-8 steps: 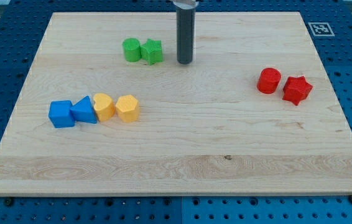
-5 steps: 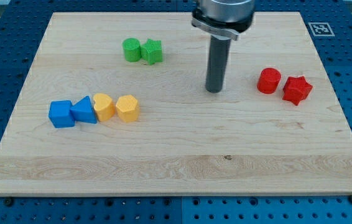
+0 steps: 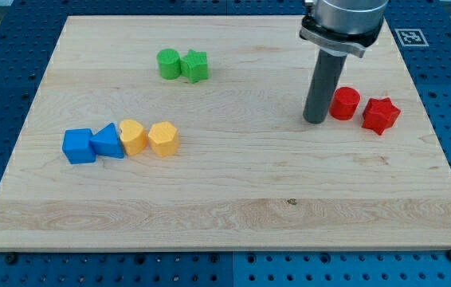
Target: Move the red circle towards the green star
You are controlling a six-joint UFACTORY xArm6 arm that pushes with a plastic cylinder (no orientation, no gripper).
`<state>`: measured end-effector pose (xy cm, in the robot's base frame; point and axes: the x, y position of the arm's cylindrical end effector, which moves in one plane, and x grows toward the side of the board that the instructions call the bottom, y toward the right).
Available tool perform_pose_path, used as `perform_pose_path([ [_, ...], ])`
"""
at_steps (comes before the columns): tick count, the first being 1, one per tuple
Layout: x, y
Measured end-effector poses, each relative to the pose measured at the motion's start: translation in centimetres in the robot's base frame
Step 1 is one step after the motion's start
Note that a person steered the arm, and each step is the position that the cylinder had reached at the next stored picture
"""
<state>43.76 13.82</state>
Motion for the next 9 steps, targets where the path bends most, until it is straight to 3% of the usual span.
perform_pose_path([
  [9,2.0,7.9],
])
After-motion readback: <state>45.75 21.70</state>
